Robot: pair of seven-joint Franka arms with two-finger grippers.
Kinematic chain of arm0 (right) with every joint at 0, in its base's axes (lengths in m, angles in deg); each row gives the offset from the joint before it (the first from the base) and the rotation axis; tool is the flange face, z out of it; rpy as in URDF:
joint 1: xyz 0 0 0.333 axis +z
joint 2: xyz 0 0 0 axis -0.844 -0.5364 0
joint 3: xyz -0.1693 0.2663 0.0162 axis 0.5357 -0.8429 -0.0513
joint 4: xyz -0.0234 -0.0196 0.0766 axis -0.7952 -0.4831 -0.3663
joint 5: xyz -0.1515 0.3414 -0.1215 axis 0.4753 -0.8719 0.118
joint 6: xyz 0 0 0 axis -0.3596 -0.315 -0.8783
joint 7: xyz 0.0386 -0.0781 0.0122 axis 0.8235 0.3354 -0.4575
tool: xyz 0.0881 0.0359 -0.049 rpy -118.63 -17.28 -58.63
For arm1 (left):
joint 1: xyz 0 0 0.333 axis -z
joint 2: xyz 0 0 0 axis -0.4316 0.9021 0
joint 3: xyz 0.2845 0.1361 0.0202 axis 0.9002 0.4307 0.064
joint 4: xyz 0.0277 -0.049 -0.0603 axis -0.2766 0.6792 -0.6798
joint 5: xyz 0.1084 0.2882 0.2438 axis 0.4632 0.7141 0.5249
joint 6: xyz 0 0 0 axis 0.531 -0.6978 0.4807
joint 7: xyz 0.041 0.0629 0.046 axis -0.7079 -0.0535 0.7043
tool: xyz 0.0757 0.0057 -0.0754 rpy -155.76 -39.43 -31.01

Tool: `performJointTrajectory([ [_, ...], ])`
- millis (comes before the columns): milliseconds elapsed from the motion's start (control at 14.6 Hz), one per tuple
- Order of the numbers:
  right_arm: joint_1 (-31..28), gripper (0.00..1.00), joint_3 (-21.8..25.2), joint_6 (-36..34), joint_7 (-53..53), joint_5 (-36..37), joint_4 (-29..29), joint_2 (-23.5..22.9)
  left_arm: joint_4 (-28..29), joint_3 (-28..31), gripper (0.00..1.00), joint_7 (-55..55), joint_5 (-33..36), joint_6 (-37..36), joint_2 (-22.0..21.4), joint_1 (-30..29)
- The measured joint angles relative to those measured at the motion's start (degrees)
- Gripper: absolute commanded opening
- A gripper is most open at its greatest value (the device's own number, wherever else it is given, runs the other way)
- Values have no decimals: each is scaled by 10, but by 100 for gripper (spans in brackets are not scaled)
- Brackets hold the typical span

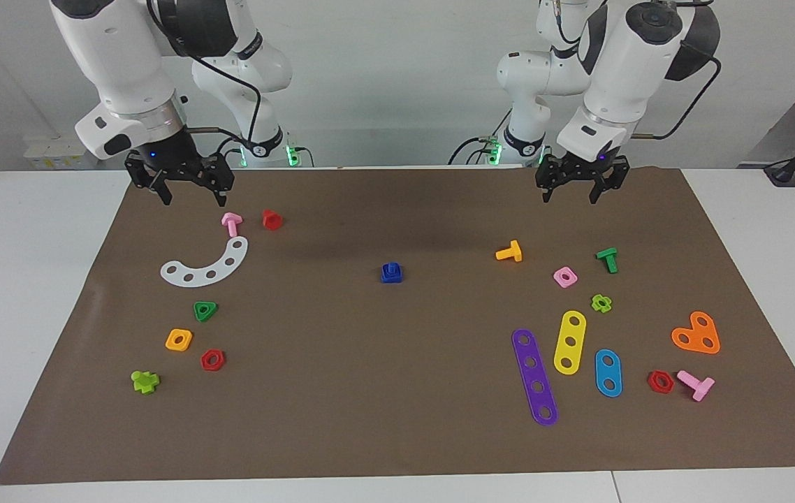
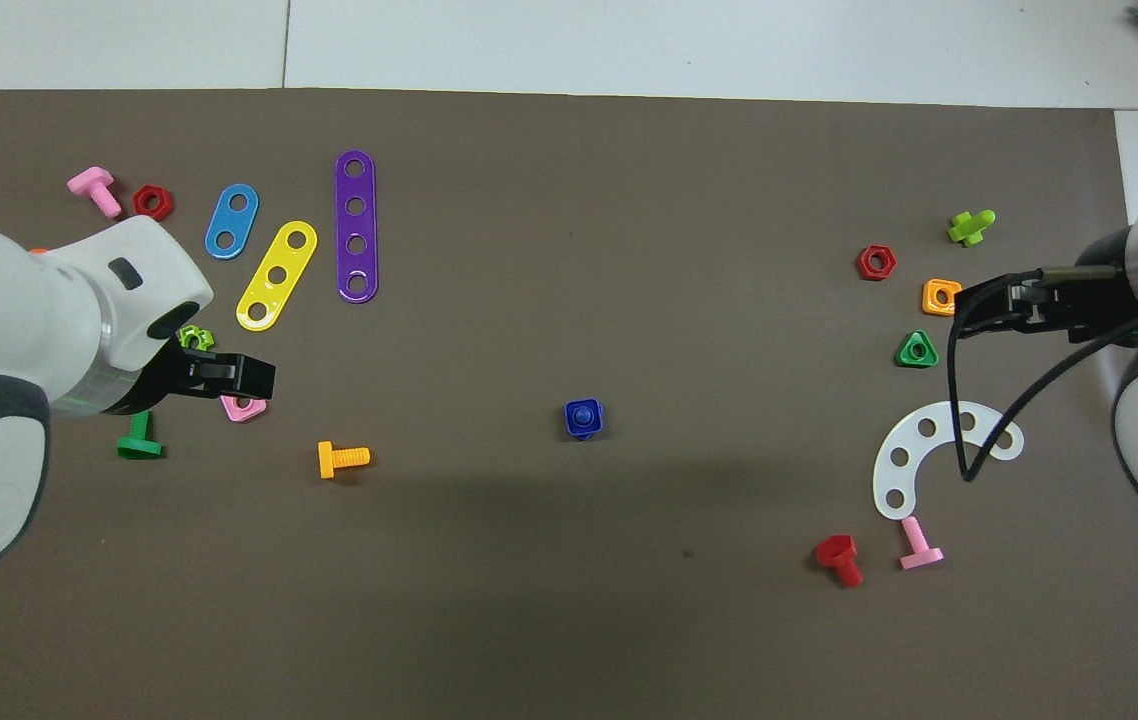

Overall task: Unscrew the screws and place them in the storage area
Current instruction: 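Reach the left gripper over the blue piece in the middle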

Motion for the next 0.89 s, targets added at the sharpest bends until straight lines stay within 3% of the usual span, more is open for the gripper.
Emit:
performJointTrajectory([
  [410,0,100,0,0,0,0,0,0,25,0,92,90,-18,81,30,65],
  [888,0,100,0,0,0,0,0,0,28,-2,89,210,-18,209,105,158],
])
